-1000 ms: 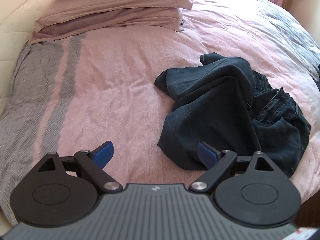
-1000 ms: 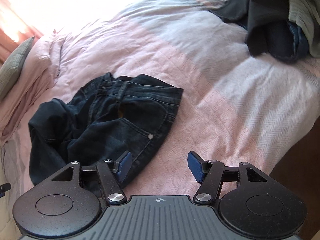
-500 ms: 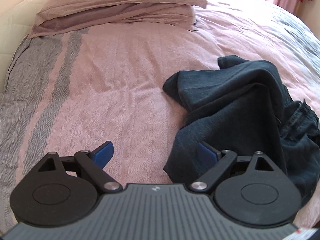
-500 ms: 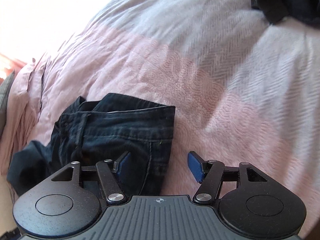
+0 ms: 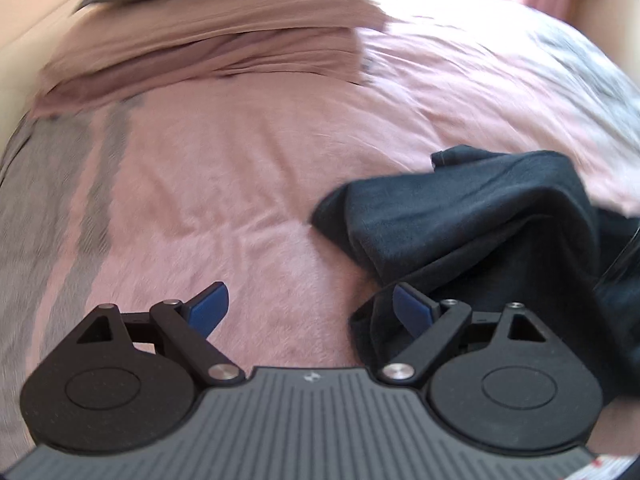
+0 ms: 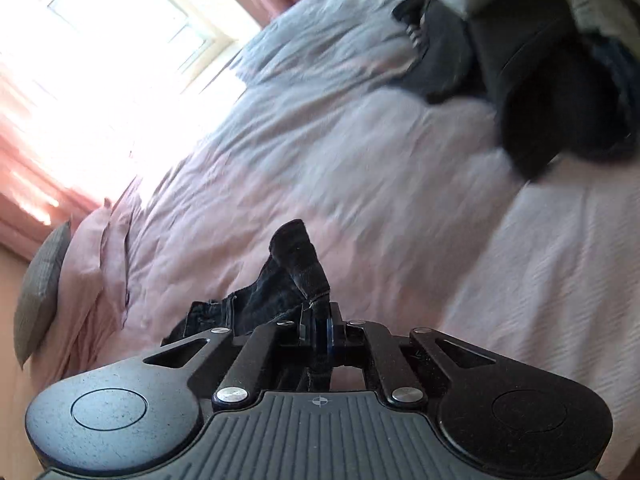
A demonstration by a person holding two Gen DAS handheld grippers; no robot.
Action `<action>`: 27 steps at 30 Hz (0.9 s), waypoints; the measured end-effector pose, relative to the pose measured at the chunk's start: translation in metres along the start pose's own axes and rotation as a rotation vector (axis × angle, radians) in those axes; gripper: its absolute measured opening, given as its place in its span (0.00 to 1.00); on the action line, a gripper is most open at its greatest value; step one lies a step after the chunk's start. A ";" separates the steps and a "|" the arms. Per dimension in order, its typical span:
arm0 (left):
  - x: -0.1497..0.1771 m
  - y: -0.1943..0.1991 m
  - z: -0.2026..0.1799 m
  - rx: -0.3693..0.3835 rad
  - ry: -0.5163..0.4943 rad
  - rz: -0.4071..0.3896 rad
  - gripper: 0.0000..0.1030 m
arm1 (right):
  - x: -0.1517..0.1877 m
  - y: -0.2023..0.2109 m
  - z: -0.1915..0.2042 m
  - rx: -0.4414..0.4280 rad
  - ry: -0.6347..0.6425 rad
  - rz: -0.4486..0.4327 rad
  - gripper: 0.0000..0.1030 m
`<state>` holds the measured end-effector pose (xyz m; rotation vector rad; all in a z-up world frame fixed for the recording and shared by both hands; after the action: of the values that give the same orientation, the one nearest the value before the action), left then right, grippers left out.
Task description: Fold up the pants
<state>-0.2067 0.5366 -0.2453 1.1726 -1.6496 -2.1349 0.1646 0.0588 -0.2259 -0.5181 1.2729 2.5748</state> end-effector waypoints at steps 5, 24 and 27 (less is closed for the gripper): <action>0.001 -0.005 -0.031 0.161 -0.111 -0.011 0.81 | -0.045 0.065 -0.031 0.177 -0.051 -0.197 0.00; -0.058 -0.044 -0.077 0.309 -0.284 -0.140 0.11 | -0.045 0.066 -0.002 0.136 -0.058 -0.161 0.01; -0.098 -0.002 -0.060 0.277 -0.301 -0.272 0.09 | -0.057 0.079 0.034 0.019 -0.011 -0.218 0.01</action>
<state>-0.0998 0.5507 -0.2062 1.2627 -2.0775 -2.4039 0.1815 0.0363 -0.1267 -0.6030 1.1663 2.3804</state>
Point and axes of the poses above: each gripper's, at about its wrist camera, not at the fingertips, and y roughly against the way its jaws point, z to its left, x to its underside, the point moved 1 cm from there along -y, roughly the way its jaws point, and after that the axes turned 4 degrees about z, right-handed, at the moved point
